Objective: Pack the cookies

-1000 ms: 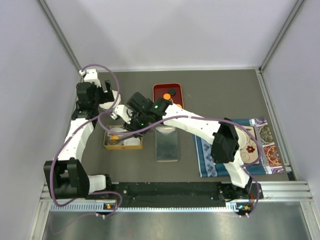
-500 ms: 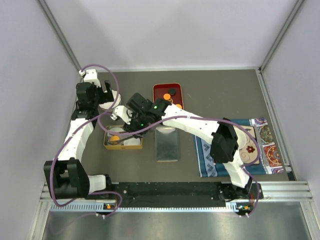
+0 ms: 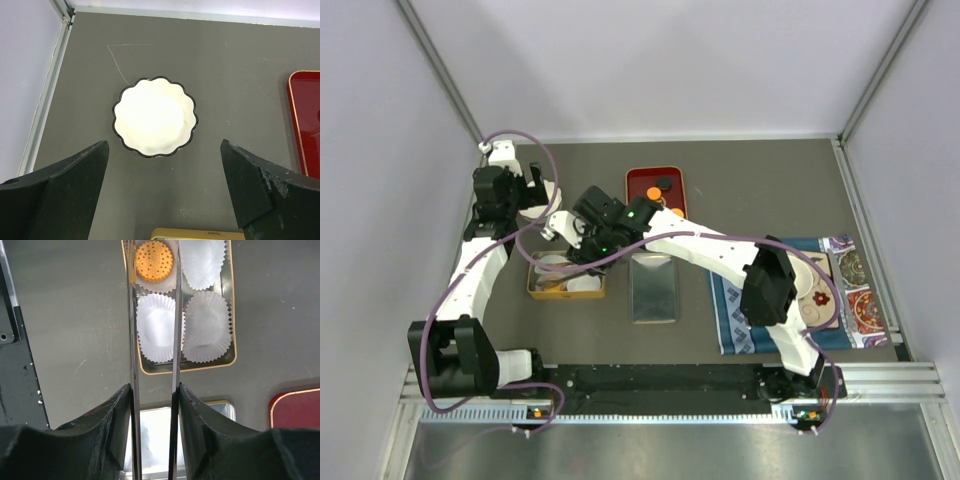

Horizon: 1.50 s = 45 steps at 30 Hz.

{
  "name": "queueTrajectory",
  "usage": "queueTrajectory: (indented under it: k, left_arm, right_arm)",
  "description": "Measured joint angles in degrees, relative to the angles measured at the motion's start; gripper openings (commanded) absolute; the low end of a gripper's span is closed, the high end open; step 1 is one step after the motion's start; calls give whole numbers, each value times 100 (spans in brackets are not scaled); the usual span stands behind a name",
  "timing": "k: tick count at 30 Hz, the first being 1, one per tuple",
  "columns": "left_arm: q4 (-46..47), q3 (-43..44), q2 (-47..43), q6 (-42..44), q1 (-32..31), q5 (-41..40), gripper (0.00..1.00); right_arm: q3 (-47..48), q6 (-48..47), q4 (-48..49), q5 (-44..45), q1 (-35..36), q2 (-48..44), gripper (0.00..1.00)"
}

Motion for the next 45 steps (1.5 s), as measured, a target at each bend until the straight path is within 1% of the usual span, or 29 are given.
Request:
queueTrajectory:
  k: [10, 17, 21, 26, 30, 38, 45]
  left_arm:
    - [-2, -4, -15, -13, 0, 118, 99]
    - [-7, -4, -92, -59, 2, 175, 99]
    - [-7, -4, -131, -66, 2, 192, 99]
    - [-7, -4, -155, -68, 2, 197, 99]
    - [-9, -4, -155, -66, 2, 216, 99]
    - [-11, -4, -155, -66, 2, 293, 99]
    - [-13, -4, -155, -66, 2, 343, 99]
  right_arm:
    - [2, 61, 9, 391, -20, -155, 40]
    - [2, 170, 35, 538, -321, -529, 40]
    - [-55, 234, 122, 656, -697, -835, 39]
    - [-431, 284, 378, 796, -1246, -1338, 40]
    - [-625, 352, 525, 881, -1700, -1554, 40]
    - [-1104, 522, 791, 1088, -2538, -1596, 40]
    - [-1399, 697, 1001, 988, -3123, -1508, 41]
